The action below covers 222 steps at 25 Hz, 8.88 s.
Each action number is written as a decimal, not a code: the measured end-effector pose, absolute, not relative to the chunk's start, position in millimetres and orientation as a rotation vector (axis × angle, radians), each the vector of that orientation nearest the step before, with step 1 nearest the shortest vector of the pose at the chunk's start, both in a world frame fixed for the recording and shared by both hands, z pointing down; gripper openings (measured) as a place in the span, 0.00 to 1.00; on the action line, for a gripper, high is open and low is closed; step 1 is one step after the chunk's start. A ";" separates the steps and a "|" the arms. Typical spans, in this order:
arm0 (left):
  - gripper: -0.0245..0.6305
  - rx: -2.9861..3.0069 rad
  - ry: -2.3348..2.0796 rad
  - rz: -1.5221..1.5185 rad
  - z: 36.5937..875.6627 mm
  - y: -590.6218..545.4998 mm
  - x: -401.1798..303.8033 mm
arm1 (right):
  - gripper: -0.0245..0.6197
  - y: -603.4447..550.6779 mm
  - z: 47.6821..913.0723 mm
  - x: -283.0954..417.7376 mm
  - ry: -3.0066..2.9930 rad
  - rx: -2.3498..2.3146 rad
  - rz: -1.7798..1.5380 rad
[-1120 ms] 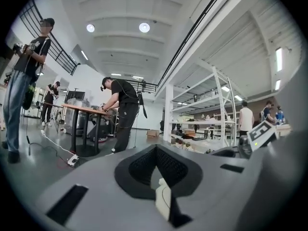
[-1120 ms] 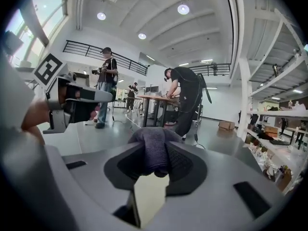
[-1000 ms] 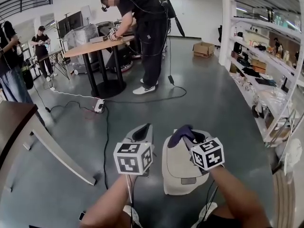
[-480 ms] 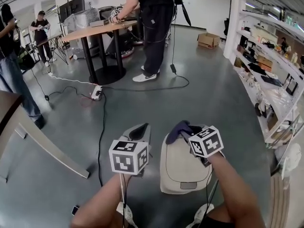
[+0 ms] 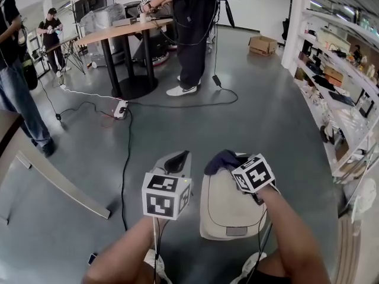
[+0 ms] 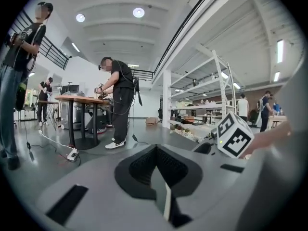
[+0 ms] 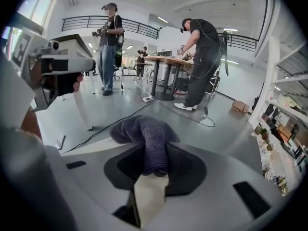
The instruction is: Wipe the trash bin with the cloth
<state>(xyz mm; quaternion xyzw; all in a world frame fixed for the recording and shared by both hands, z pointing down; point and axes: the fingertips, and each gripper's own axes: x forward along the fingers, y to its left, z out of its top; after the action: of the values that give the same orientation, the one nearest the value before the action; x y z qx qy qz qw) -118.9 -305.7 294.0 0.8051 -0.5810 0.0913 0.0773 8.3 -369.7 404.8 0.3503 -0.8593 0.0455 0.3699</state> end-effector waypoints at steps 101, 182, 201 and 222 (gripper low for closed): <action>0.03 2.415 -1.620 0.321 310.3 -298.2 -82.7 | 0.19 -331.1 413.7 89.2 -2.166 0.974 0.245; 0.03 2.444 -1.588 0.442 324.7 -285.5 -65.0 | 0.19 -271.0 419.7 132.0 -2.125 1.022 0.335; 0.03 2.417 -1.624 0.421 318.6 -279.5 -84.1 | 0.19 -228.9 365.6 27.0 -2.365 0.900 0.228; 0.03 2.405 -1.646 0.391 312.2 -274.4 -99.9 | 0.19 -180.2 412.2 -27.9 -2.230 0.640 0.060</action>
<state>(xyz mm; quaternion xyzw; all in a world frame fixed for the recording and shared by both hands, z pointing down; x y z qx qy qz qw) -99.9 -274.4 312.2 0.8137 -0.5570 0.1324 0.1004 -27.9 -180.2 412.2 0.2527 -0.8811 0.0239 0.3990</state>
